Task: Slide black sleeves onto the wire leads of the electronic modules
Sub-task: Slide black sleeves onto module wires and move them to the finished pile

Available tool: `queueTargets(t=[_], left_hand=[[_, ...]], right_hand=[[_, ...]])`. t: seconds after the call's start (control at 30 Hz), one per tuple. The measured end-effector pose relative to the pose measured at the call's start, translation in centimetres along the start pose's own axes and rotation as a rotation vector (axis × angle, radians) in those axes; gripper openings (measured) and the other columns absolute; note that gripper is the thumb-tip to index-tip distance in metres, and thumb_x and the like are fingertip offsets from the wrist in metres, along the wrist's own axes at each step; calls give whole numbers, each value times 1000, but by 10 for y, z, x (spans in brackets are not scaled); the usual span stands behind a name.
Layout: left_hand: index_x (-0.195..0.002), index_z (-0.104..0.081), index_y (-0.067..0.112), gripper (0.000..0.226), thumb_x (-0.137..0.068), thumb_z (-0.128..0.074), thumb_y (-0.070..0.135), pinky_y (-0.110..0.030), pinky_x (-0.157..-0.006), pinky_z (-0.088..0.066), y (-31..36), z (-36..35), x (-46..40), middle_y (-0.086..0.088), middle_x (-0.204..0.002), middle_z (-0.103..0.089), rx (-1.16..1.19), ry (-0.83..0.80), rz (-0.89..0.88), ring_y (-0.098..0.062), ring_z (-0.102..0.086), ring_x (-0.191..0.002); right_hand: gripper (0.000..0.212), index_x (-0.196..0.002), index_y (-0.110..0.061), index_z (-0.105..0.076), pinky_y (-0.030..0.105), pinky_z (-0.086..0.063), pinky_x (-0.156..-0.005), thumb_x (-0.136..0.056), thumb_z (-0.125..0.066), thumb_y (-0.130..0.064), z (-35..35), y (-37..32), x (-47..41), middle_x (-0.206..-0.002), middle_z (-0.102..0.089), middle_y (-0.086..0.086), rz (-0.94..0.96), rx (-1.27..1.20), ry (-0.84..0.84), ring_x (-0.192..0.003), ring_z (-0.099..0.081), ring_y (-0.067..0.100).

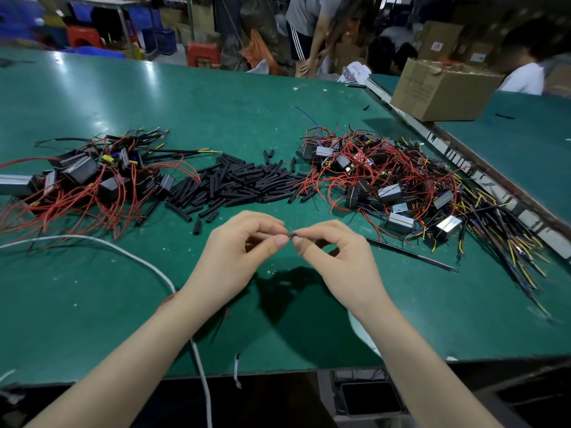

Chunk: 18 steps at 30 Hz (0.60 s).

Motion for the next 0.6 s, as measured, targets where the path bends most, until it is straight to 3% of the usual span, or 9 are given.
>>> queueTargets(t=[0.1, 0.17, 0.3, 0.4, 0.5, 0.6], left_hand=[[-91, -69, 13, 8, -84, -67, 17, -12, -78, -47, 2, 3, 2, 2, -101, -62, -135, 41, -56, -1, -63, -81], [-94, -68, 9, 18, -90, -56, 23, -10, -80, -42, 4, 8, 4, 1, -99, -59, -275, 73, -111, -3, -59, -86], [-103, -67, 10, 27, -99, -44, 24, -32, -86, -41, 2, 16, 6, -3, -98, -65, -613, -15, -104, -23, -59, -96], [-113, -63, 26, 28, -97, -43, 37, -36, -89, -33, 2, 18, 5, 8, -104, -68, -901, -64, -58, -21, -58, -106], [-109, -62, 39, 24, -94, -45, 46, -31, -88, -26, -6, 18, 0, 17, -106, -66, -810, -140, 87, -13, -54, -109], [-94, -65, 40, 15, -92, -51, 45, -33, -88, -29, -6, 14, -2, 16, -96, -65, -673, -149, 80, -8, -54, -103]], right_hand=[[20, -81, -29, -71, 12, -41, -79, -83, -72, -10, -2, 0, 1, -84, -62, -9, 26, 58, -7, -78, -58, 1], [15, -83, -24, -73, 19, -43, -81, -83, -72, -9, -4, 2, 3, -85, -62, -7, 34, 88, -13, -79, -58, 5], [9, -87, -17, -75, 27, -46, -83, -83, -72, -10, -8, 5, 8, -86, -62, -6, 57, 160, -31, -83, -60, 11], [9, -86, -17, -75, 20, -44, -82, -84, -71, -10, -7, 8, 9, -86, -63, -6, 42, 165, -23, -82, -58, 4], [10, -85, -18, -75, 16, -42, -81, -84, -71, -10, -7, 10, 9, -86, -63, -6, 38, 162, -15, -81, -58, 2], [10, -85, -19, -75, 13, -41, -80, -83, -71, -9, -6, 11, 10, -86, -64, -5, 33, 159, -5, -82, -58, 2]])
Point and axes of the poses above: each hand's wrist, its own x-axis away from the middle knuckle, its own z-axis out of the back of the hand, y = z × x, the point moved 5 cm from there along -x, towards the middle knuckle
